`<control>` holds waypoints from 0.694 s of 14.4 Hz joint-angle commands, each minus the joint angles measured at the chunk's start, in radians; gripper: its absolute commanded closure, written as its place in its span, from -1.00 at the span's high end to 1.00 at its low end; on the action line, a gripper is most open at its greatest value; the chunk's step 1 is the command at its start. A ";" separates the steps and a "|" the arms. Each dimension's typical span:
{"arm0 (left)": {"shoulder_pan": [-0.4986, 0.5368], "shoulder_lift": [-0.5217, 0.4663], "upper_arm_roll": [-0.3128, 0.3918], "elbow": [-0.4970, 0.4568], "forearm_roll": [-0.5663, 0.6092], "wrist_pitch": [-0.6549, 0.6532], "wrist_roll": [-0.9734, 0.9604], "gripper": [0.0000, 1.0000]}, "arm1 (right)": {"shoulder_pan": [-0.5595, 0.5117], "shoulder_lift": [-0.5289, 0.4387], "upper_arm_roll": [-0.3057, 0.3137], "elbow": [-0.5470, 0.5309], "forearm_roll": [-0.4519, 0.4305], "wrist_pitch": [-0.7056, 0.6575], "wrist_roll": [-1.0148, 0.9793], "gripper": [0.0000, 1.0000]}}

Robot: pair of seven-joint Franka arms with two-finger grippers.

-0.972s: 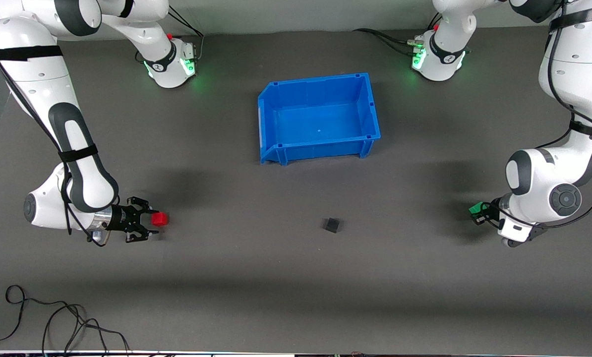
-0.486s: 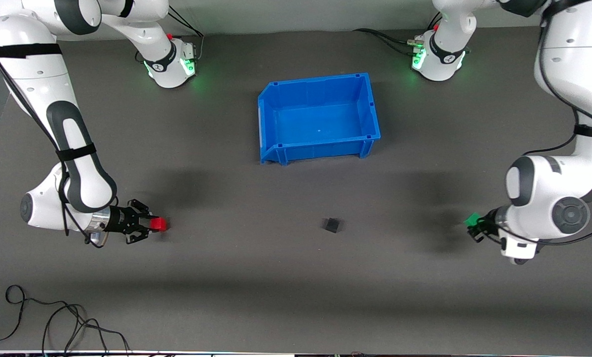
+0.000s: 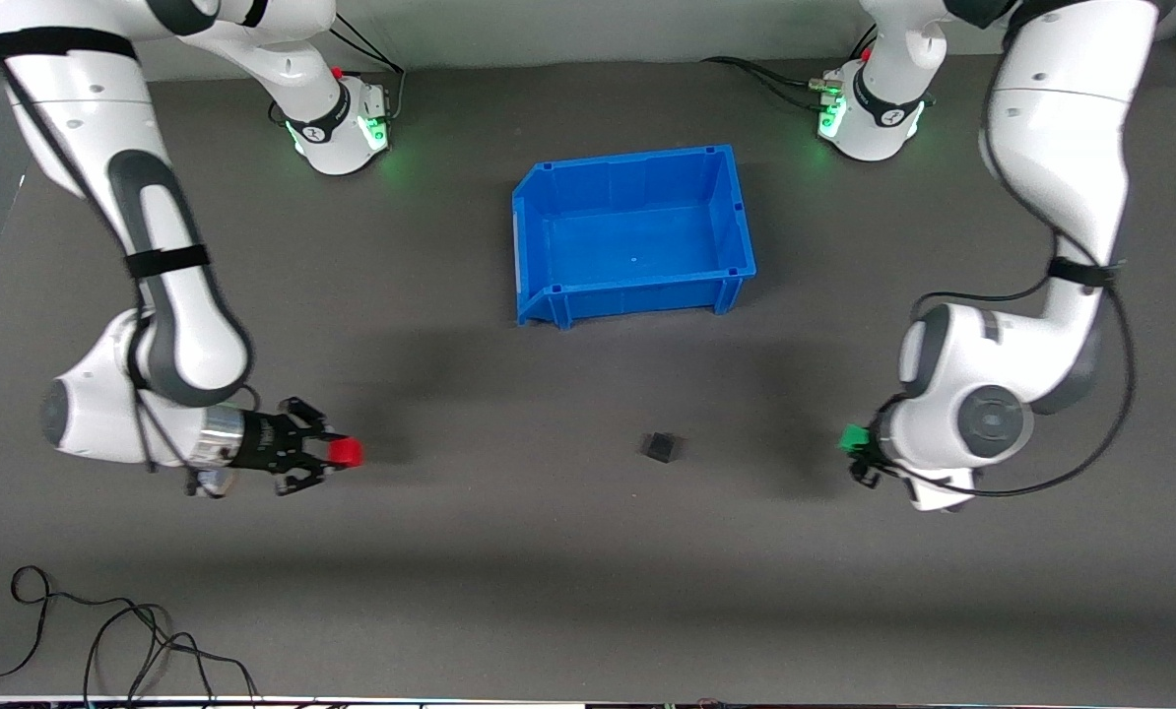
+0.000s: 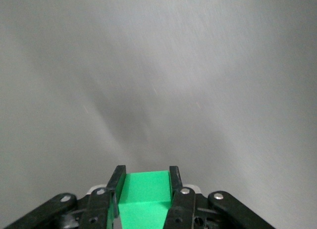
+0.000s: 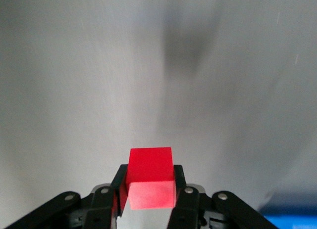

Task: Attach green and red cubes to black cube
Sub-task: 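Carry the red cube toward the black cube while the left gripper carries green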

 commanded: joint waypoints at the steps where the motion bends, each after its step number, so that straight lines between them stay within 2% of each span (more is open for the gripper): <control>1: -0.086 0.064 0.016 0.075 -0.038 0.012 -0.178 -0.77 | 0.113 0.020 -0.011 0.053 0.019 0.030 0.179 -0.45; 3: -0.125 0.084 0.016 0.072 -0.073 0.096 -0.249 -0.77 | 0.191 0.051 -0.011 0.093 0.021 0.090 0.322 -0.45; 6: -0.186 0.115 0.017 0.072 -0.149 0.150 -0.295 -0.78 | 0.306 0.102 -0.010 0.123 0.022 0.225 0.517 -0.45; 10: -0.212 0.152 0.017 0.070 -0.153 0.287 -0.374 -0.77 | 0.443 0.183 -0.010 0.160 0.022 0.383 0.729 -0.45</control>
